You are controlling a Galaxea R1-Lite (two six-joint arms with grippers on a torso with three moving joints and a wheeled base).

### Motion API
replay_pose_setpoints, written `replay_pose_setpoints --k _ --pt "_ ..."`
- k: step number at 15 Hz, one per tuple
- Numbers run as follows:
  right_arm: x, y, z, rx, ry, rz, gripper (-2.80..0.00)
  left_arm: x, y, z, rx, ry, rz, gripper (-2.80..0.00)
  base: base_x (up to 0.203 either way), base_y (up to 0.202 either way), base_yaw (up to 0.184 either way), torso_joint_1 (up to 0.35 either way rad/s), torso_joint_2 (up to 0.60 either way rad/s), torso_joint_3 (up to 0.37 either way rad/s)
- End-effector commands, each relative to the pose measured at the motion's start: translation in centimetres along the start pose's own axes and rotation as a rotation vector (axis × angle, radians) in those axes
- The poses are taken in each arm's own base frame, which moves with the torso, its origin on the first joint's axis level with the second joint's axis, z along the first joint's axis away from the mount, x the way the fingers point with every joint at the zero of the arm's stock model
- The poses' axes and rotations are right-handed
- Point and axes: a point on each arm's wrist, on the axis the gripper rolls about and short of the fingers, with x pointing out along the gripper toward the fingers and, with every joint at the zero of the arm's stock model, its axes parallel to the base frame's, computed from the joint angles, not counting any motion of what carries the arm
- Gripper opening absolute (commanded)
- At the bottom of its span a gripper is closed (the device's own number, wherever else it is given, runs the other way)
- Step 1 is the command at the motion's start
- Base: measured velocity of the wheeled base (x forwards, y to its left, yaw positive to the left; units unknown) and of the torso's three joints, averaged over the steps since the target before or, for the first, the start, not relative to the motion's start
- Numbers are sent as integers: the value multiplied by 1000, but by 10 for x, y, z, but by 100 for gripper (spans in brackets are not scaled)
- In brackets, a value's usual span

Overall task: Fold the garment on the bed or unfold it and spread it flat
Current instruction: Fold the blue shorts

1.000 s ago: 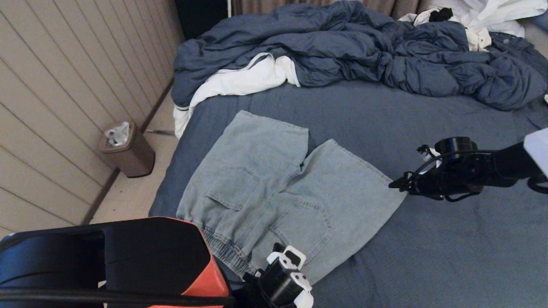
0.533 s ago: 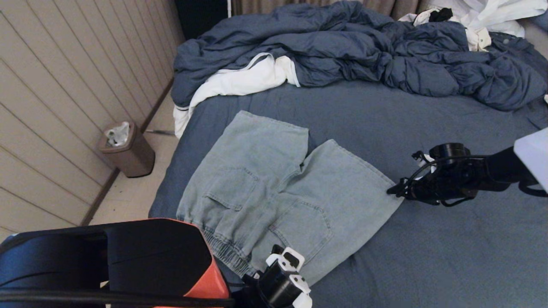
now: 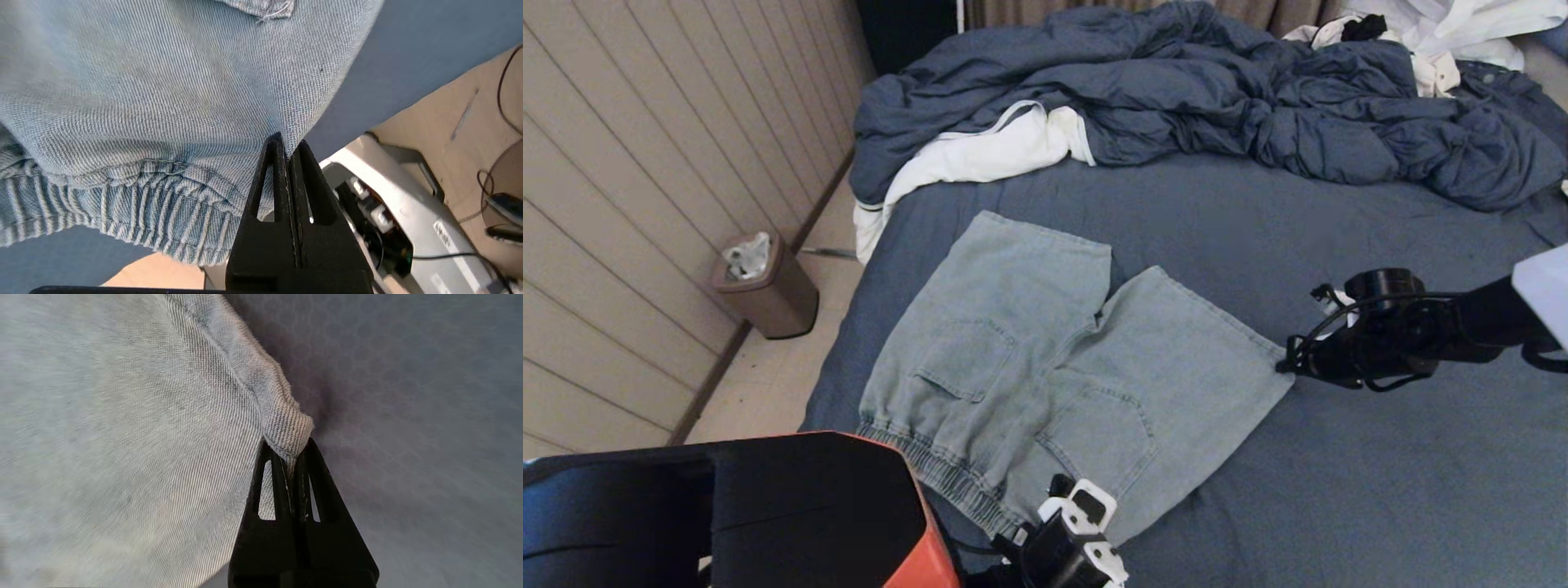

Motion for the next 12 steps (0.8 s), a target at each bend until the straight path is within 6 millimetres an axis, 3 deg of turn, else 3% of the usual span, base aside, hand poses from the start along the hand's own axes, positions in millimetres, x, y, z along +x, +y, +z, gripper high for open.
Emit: replay_pose_setpoints --k 1,4,7,9,12 --pt "-29 6 7 -10 -47 3 -280 -15 -4 8 -3 -42 -4 -280 0 0 0 0 0 0" --pt "-66 7 11 -4 -101 -3 -280 -38 -5 20 -17 -97 -14 -280 0 0 0 0 0 0" --pt "-100 20 24 -20 -188 13 -280 -64 1 39 -48 -171 -9 -280 0 0 0 0 0 0" --pt "-121 29 35 -40 -253 22 -280 -78 -10 34 -22 -162 -33 -280 0 0 0 0 0 0" --pt "-146 35 36 -57 -302 22 -280 -90 -22 32 -5 -182 -34 -280 0 0 0 0 0 0"
